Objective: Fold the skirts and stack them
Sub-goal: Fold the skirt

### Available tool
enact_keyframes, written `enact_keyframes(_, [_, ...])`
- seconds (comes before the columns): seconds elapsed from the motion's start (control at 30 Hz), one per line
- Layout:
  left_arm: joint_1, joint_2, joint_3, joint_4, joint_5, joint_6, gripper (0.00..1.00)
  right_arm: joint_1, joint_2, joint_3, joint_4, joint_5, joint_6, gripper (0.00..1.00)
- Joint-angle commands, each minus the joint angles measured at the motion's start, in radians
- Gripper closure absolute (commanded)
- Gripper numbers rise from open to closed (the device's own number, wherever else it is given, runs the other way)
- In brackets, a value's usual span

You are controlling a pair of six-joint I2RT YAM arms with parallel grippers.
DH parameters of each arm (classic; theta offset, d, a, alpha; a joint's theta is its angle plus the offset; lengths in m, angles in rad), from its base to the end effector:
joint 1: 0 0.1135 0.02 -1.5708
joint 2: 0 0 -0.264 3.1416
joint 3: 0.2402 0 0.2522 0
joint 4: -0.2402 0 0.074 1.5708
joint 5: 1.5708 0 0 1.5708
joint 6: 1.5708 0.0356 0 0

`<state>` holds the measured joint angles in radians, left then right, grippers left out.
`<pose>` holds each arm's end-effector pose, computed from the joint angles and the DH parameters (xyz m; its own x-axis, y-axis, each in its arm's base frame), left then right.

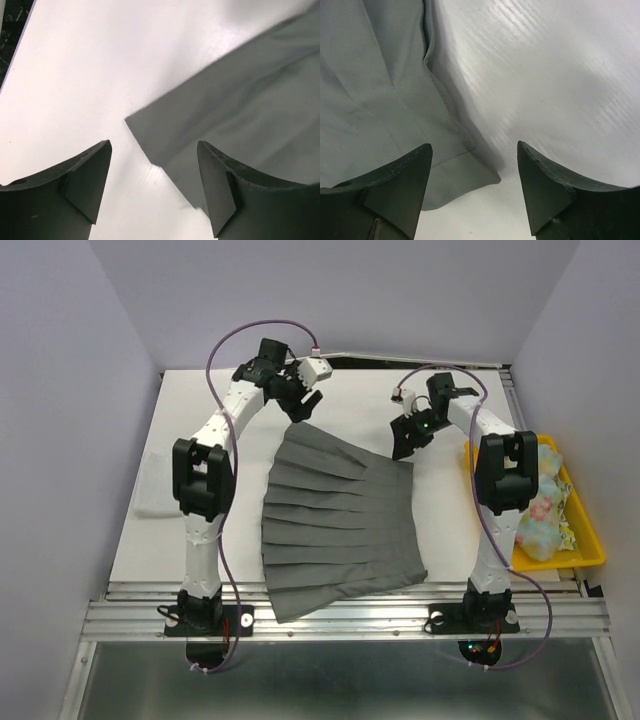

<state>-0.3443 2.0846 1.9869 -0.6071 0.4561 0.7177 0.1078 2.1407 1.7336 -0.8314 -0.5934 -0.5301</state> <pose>0.4466 -0.1768 0.3106 -0.0524 0.6460 -0.7615 0.8673 0.4075 0.2860 0.4402 0.0677 0.1960 -0.6740 -0.4946 -0.5487 -0.7086 0.6428 0.2911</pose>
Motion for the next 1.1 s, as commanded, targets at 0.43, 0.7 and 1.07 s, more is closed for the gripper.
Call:
enact_keyframes(0.43, [0.048,0.318,0.129,0.119,-0.023,-0.104,0.17,-0.03,0.076,-0.005,-0.098,0.026,-0.117,0.34])
enact_keyframes(0.7, [0.048,0.259,-0.016,0.055,-0.05,0.009,0.36,-0.03,0.09,-0.023,-0.103,-0.003,-0.152,0.58])
enact_keyframes(1.07, [0.053,0.221,-0.048,0.024,-0.054,0.031,0.8,-0.03,0.054,-0.037,-0.086,-0.034,-0.16,0.99])
